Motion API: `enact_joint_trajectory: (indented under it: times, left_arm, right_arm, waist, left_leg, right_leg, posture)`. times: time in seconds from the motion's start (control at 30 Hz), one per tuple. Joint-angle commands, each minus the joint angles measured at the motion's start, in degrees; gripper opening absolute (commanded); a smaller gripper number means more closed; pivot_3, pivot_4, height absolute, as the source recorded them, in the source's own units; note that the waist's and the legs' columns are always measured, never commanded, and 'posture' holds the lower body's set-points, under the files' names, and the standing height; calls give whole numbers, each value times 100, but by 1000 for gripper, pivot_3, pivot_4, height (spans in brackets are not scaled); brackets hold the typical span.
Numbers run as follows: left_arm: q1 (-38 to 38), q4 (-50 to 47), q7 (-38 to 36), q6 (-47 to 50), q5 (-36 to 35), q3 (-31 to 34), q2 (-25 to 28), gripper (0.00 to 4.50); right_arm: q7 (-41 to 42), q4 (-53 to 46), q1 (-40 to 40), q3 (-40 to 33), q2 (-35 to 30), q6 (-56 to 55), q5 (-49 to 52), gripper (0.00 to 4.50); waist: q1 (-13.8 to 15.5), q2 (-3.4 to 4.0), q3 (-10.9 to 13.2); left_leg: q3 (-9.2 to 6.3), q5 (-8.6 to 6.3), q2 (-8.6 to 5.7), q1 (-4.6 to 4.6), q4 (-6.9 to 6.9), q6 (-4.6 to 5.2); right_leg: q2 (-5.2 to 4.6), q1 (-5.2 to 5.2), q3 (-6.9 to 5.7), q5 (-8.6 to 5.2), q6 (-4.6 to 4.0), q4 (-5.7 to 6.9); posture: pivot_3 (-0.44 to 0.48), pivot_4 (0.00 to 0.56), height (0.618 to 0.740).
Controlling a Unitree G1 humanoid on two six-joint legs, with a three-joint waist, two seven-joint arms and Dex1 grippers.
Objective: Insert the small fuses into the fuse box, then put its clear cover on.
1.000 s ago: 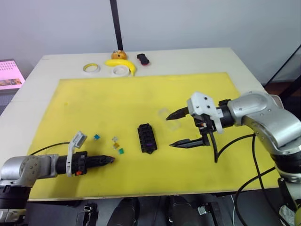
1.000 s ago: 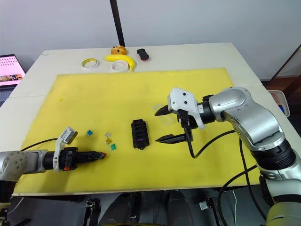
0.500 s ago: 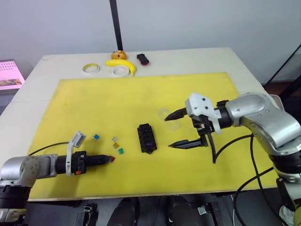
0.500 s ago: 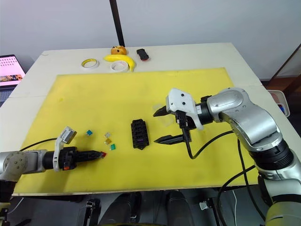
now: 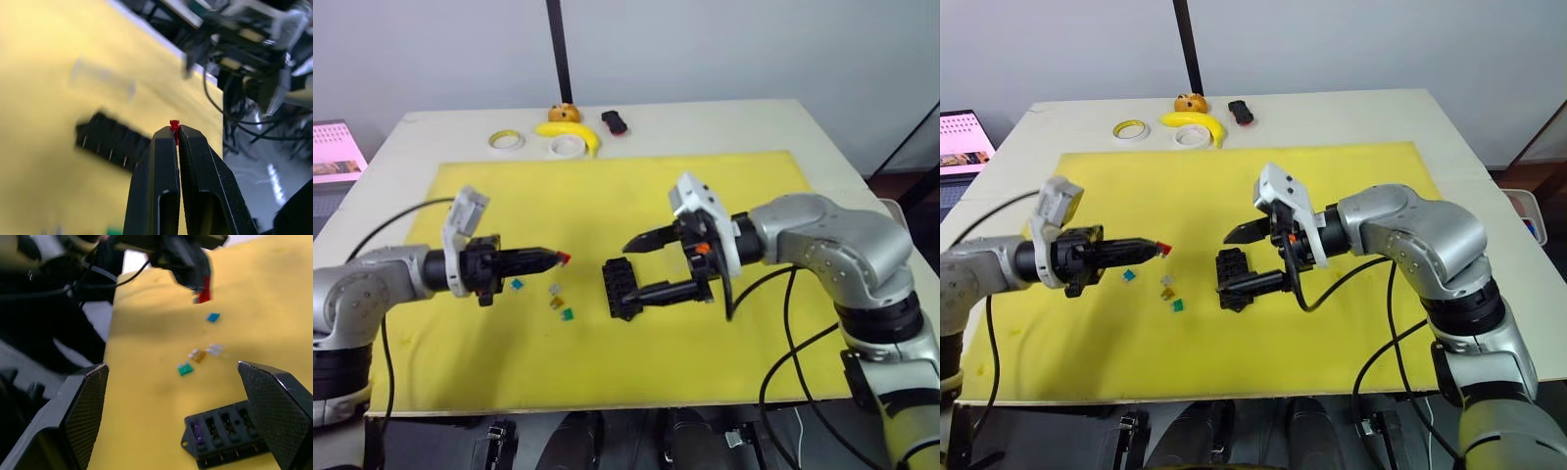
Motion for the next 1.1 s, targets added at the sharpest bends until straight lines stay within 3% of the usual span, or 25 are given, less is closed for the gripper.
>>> enact_joint_trajectory:
  times: [0.03, 0.23, 0.33, 0.4, 0.83, 0.93, 1.03, 1.07, 1.1]
  left_arm:
    - [-336, -376, -14, -145, -104, -180, -54, 59]
    - [-516, -427, 24, -225, -102, -297, -92, 59]
    - [-536, -416, 23, -257, -85, -322, -98, 0]
    - [-548, -428, 37, -281, -83, -341, -108, 0]
    - [-544, -436, 187, -309, -169, -326, -181, 0]
    - [-498, -376, 161, -357, -113, -356, -164, 0]
    - [-466, -386, 140, -365, -100, -365, -145, 0]
    - [-462, -393, 136, -360, -104, -366, -140, 0]
    - [-458, -397, 135, -363, -101, -371, -136, 0]
  right_arm:
    - [-366, 109, -343, -279, 368, 448, 405, 4500]
    - [-724, 151, -497, -324, 683, 726, 622, 4500]
    - [-818, 141, -523, -310, 746, 769, 680, 3550]
    - [-886, 149, -544, -287, 770, 787, 682, 2636]
    - [-948, 171, -602, -160, 758, 784, 765, 2636]
    - [-944, 191, -617, -109, 784, 737, 742, 1806]
    - [-957, 212, -634, -85, 807, 715, 729, 311]
    - [-958, 216, -638, -80, 806, 711, 726, 36]
    - [-957, 218, -641, -74, 800, 708, 721, 36]
  waist:
    - [-10, 0, 0]
    - [-3, 0, 0]
    - [-4, 0, 0]
    - [-7, 0, 0]
    - [-11, 0, 0]
    - [-11, 0, 0]
    - [-8, 0, 0]
    - [-9, 0, 0]
    - [-11, 0, 0]
  left_leg:
    - [0, 1, 0, 0, 0, -2]
    - [0, 2, 2, 1, 2, -2]
    - [0, 2, 2, 1, 2, -2]
    - [0, 2, 2, 1, 2, -2]
    - [0, 2, 3, 1, 2, -2]
    - [0, 2, 3, 1, 2, -2]
    - [0, 2, 3, 1, 2, -2]
    - [0, 2, 3, 1, 2, -2]
    - [0, 2, 3, 1, 2, -2]
  right_leg:
    - [1, -2, 0, 0, 0, 3]
    - [6, -2, 0, 0, -1, 6]
    - [8, -2, 0, 0, 0, 7]
    - [9, -2, 0, 0, 0, 7]
    - [23, -2, 0, 1, 0, 7]
    - [23, -2, 0, 1, 0, 7]
    - [24, -2, 0, 1, 0, 7]
    - [24, -2, 0, 1, 0, 7]
    - [25, -2, 0, 1, 0, 7]
  posture:
    - [0, 150, 740]
    - [0, 150, 740]
    - [0, 150, 740]
    - [0, 150, 740]
    - [0, 150, 740]
    - [0, 150, 740]
    - [0, 150, 740]
    - [0, 150, 740]
    - [0, 150, 740]
